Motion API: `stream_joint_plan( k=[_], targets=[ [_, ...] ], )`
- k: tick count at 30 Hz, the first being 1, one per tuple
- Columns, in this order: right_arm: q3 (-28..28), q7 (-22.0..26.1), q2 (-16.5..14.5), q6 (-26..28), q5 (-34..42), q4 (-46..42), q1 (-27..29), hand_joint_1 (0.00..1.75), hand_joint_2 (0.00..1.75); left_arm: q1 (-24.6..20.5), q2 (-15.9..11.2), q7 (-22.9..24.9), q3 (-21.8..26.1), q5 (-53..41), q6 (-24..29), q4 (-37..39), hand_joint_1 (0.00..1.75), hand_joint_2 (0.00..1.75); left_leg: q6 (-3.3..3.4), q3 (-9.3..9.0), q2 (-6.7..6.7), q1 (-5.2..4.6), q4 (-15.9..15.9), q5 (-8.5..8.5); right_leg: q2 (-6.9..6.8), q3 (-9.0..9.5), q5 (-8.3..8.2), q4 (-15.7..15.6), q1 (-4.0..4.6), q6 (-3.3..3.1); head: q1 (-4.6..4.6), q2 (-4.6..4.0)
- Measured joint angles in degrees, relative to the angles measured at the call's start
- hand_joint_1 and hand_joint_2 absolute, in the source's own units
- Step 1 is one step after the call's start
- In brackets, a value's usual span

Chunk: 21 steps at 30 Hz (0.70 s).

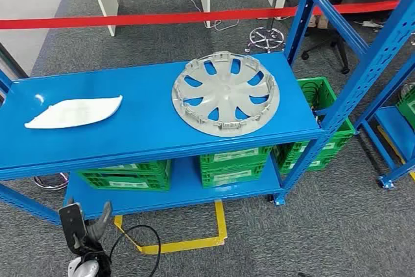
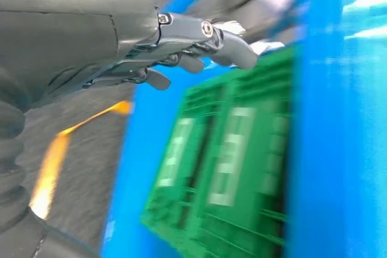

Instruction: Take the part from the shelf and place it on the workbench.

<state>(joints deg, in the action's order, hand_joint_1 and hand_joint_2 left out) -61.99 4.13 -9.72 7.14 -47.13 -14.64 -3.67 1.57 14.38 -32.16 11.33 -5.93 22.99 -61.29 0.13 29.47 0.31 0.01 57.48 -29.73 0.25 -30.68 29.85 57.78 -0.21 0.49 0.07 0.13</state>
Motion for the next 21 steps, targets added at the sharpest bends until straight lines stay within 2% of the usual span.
stream_joint_plan(
  k=[12, 15, 18, 19, 21],
  targets=[
    [-2.6, 1.88, -0.77, -0.16, -4.45, 0.81, -0.67, 0.0, 1.75, 0.75, 0.17, -3.27, -7.55, -17.93, 7.11, -13.6, 0.0, 1.75, 0.18, 0.13, 0.0, -0.21, 0.43, -0.11, 0.02, -0.01, -0.19, -0.02, -0.26, 0.3, -0.01, 0.0],
    [-3.21, 2.38, -0.89, 0.19, -5.73, 1.03, -0.91, 0.0, 1.75, 1.07, 0.17, -4.11, -9.73, -22.66, 8.93, -17.36, 0.0, 1.75, 0.43, 0.22, 0.0, -0.37, 0.58, -0.14, 0.07, 0.0, -0.36, -0.14, -0.41, 0.63, -0.02, 0.0],
    [-3.72, 2.93, -1.0, 0.56, -7.07, 1.14, -1.15, 0.0, 1.75, 1.3, 0.2, -4.98, -11.88, -27.38, 10.76, -21.13, 0.0, 1.75, 1.17, 0.0, 0.26, -0.06, -0.44, 0.53, 0.1, -0.36, -0.12, 0.01, -0.43, 1.22, 0.04, 0.0],
    [-3.86, 3.1, -1.02, 0.65, -7.49, 1.16, -1.23, 0.0, 1.75, 1.37, 0.21, -5.24, -12.61, -28.93, 11.38, -22.33, 0.0, 1.75, 1.47, -0.12, 0.4, 0.15, -0.92, 0.83, 0.09, -1.13, 0.69, 1.31, -0.42, 1.4, 0.16, 0.0],
    [-4.16, 3.43, -1.02, 0.82, -8.34, 1.25, -1.33, 0.0, 1.75, 1.57, 0.22, -5.79, -14.09, -32.16, 12.64, -24.65, 0.0, 1.75, 1.77, -0.21, 0.66, 0.35, -1.34, 1.08, 0.03, -4.42, 3.64, 7.53, -0.55, 1.76, 0.38, 0.0]
  ],
)
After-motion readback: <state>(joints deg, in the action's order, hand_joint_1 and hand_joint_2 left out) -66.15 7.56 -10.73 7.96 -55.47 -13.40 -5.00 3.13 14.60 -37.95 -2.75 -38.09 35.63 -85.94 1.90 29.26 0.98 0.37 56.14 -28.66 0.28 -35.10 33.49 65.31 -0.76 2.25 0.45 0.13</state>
